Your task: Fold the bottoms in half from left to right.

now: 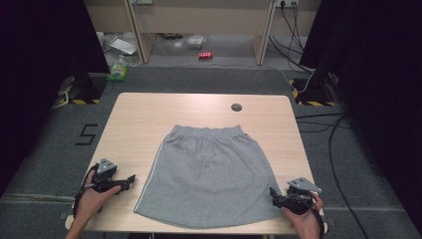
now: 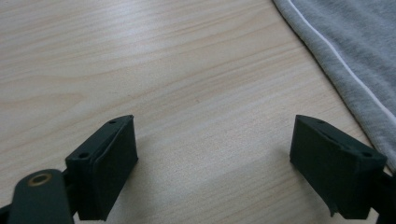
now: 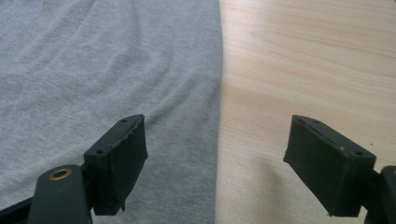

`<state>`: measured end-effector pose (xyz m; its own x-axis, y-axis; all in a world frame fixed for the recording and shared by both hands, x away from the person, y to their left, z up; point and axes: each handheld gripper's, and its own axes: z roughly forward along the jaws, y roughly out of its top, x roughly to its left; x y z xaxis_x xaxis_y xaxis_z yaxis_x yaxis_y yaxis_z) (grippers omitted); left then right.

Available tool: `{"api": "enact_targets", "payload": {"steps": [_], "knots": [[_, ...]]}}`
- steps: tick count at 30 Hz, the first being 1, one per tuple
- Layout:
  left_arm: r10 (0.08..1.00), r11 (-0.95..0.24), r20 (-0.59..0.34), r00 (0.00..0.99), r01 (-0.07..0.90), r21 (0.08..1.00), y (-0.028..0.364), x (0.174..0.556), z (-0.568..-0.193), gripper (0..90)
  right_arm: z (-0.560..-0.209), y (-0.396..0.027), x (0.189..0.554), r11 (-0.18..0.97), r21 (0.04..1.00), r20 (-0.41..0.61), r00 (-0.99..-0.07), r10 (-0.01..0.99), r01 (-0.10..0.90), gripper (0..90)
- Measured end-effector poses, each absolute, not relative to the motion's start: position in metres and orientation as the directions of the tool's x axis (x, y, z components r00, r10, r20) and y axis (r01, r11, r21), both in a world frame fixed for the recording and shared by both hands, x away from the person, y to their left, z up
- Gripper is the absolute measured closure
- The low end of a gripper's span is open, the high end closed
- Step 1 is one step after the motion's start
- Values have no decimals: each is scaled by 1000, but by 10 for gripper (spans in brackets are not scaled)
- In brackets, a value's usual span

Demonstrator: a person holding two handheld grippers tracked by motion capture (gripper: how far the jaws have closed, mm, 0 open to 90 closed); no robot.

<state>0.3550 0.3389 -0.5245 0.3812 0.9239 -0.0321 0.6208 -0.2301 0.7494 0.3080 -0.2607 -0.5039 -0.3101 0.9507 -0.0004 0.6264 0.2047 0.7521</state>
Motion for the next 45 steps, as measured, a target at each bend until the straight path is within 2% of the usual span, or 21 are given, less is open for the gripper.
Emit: {"api": "enact_targets", "payload": {"steps": [3, 5, 10, 20, 29, 45], "knots": [[925, -208, -56, 377, 622, 754, 339, 356, -524, 146, -503, -260, 308, 201, 758, 1, -310, 951, 620, 208], [923, -166, -104, 369, 629, 760, 339, 359, -524, 148, -502, -259, 308, 199, 761, 1, -309, 951, 617, 208], [919, -141, -139, 369, 638, 757, 338, 369, -521, 169, -499, -254, 307, 204, 768, 0, -319, 948, 607, 209], [907, -80, -207, 366, 635, 768, 324, 411, -502, 176, -496, -245, 307, 223, 777, -9, -344, 939, 588, 211], [892, -95, -217, 397, 633, 769, 299, 452, -483, 231, -495, -242, 307, 230, 780, -13, -352, 936, 582, 212], [873, -103, -247, 421, 654, 749, 261, 501, -483, 280, -496, -239, 308, 236, 777, -12, -361, 933, 583, 217]]}}
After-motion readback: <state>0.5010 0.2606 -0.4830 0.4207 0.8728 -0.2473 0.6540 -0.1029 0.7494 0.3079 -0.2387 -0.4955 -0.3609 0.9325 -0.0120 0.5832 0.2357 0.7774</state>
